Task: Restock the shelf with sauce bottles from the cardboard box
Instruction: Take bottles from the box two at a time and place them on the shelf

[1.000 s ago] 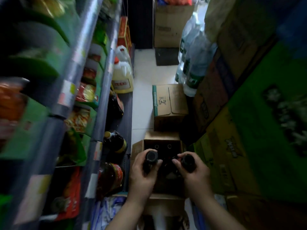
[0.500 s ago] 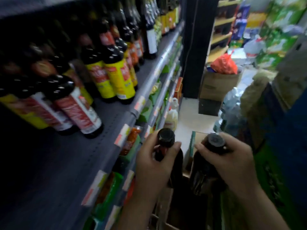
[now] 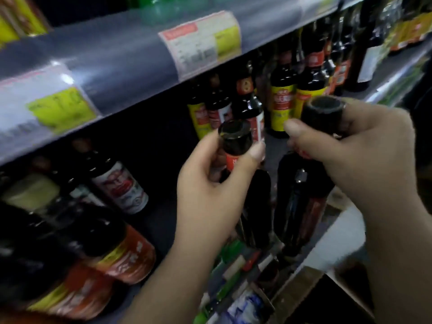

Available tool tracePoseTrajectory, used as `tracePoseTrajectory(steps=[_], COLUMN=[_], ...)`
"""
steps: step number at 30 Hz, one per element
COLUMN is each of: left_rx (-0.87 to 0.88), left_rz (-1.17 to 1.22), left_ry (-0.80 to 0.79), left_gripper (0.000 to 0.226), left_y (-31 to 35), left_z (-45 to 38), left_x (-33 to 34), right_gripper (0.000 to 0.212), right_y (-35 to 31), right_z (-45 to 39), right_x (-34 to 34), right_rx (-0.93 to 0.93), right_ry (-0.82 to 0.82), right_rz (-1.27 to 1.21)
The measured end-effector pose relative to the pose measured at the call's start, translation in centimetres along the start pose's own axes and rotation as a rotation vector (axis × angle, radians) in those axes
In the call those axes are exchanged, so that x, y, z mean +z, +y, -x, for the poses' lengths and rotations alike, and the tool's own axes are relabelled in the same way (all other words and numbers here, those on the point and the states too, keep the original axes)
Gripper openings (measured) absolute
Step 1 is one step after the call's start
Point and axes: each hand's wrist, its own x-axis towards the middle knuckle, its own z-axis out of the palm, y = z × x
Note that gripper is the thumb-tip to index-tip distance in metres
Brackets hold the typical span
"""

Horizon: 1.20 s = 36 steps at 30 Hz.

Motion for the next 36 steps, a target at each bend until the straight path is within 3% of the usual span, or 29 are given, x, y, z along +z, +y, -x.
tracePoseTrajectory(steps=[6,11,16,20,28,33,36], left_rx=[0.020,-0.020,-0.030,-0.012,-0.061,-0.099,-0.101], left_rz=[-0.084,-0.120,-0.170,-0.192,-0.203,-0.198,-0.181], left_ry=[0.214,0.311,0.437,0.503,0.606,0.619,0.656], left_gripper=[0.002,0.007,0.008,0.016,0.005,0.015,0.011], left_y=[0.8,0.9,0.1,-0.6,-2.0,-2.5,-2.9], left_z=[-0.1,-0.3,-1.5,-2.3,-3.3,-3.7,-4.3], left_x=[-3.0,-3.8,-4.8,-5.1,-5.4,-5.3,-5.6], right_gripper=[0.010,0.025,0.017,0.009,0.008,0.012,0.025], right_y=[-0.5,-0.3,1.2,2.2,4.5,5.3,6.0], right_z=[-2.0,-3.2,-4.0,-4.3,-4.9,-5.6,-6.3], right_x=[3.0,5.6,7.7,9.3,11.1,12.6,13.8], right_rx=[-0.030,-0.088,-0.043,-0.036,0.003,-0.005,0.001], right_ry=[-0.104,-0.086,-0.044,-0.093,-0.181,-0.204,-0.209], right_rz=[-0.109,-0.101,-0.200,-0.242,-0.306,-0.232,-0.209])
